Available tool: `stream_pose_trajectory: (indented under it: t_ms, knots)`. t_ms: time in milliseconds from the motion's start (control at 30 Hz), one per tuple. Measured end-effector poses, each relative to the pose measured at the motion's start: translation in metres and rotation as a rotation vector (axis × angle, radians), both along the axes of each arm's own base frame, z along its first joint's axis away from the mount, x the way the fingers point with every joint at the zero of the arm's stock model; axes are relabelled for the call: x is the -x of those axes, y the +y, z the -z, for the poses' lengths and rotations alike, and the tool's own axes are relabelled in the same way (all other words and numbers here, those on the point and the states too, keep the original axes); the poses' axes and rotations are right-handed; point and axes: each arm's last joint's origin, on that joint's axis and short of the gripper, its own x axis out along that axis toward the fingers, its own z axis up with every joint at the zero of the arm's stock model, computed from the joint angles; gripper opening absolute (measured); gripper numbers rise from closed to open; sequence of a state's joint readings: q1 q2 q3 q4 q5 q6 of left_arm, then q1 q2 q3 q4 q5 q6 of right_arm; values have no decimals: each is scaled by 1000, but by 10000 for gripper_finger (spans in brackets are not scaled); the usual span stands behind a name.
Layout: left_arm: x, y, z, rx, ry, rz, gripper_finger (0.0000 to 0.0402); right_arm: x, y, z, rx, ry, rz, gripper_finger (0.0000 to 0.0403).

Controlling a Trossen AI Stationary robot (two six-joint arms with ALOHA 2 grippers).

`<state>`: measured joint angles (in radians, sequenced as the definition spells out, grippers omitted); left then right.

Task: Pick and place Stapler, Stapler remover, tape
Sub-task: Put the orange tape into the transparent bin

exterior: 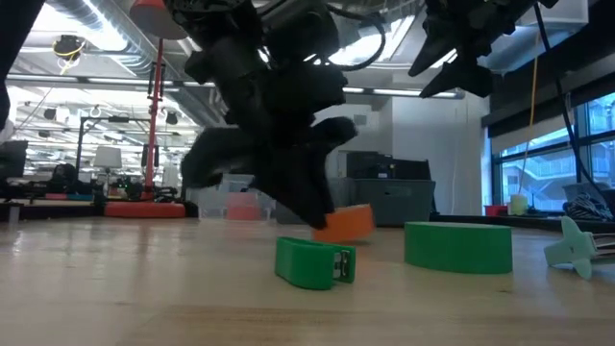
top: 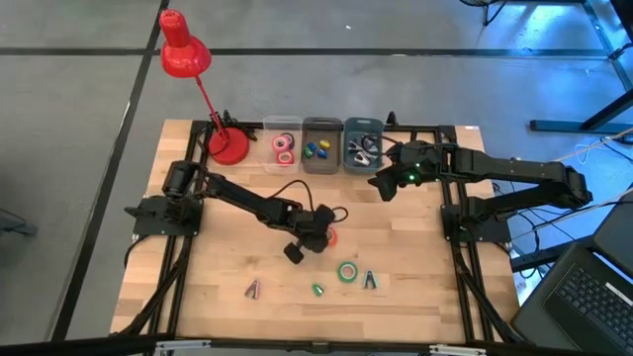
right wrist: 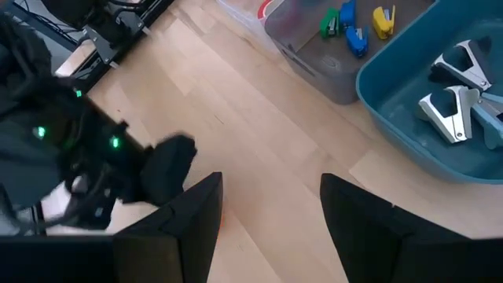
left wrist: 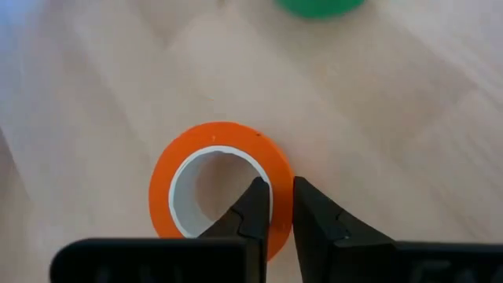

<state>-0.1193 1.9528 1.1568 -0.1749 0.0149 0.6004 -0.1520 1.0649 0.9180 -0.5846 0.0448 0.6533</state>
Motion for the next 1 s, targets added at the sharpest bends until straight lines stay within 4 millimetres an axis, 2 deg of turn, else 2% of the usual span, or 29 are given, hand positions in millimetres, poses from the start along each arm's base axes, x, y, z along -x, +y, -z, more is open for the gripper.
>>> stream_pose_trajectory:
  t_ms: [100, 200, 400, 467, 600, 667, 733, 867, 933, 1000]
  knots:
    - [2, 6, -20, 72, -48, -114, 27, 0, 0, 0, 4, 7, -5, 216]
    - [2, 14, -54, 183, -215, -224, 27, 1, 0, 1, 6, 16, -4, 216]
    - [23, 35, -88, 392, -605, -417, 27, 3, 0, 3, 6, 50, -2, 216]
    - [38, 45, -92, 427, -735, -498, 27, 5, 1, 5, 1, 73, -2, 216]
    - [73, 70, -83, 516, -899, -686, 27, 8, 1, 8, -4, 115, -2, 216]
    - [88, 85, -89, 597, -995, -776, 27, 8, 1, 8, 3, 119, -1, 216]
    - [101, 101, -91, 617, -1022, -859, 27, 8, 1, 8, 14, 119, -11, 216]
    - [120, 137, -100, 537, -978, -1009, 27, 8, 1, 8, 17, 120, -13, 216]
    - [130, 157, -106, 495, -873, -1091, 27, 8, 1, 8, 18, 121, -15, 216]
    - [140, 175, -107, 444, -694, -1163, 27, 8, 1, 8, 19, 121, -15, 216]
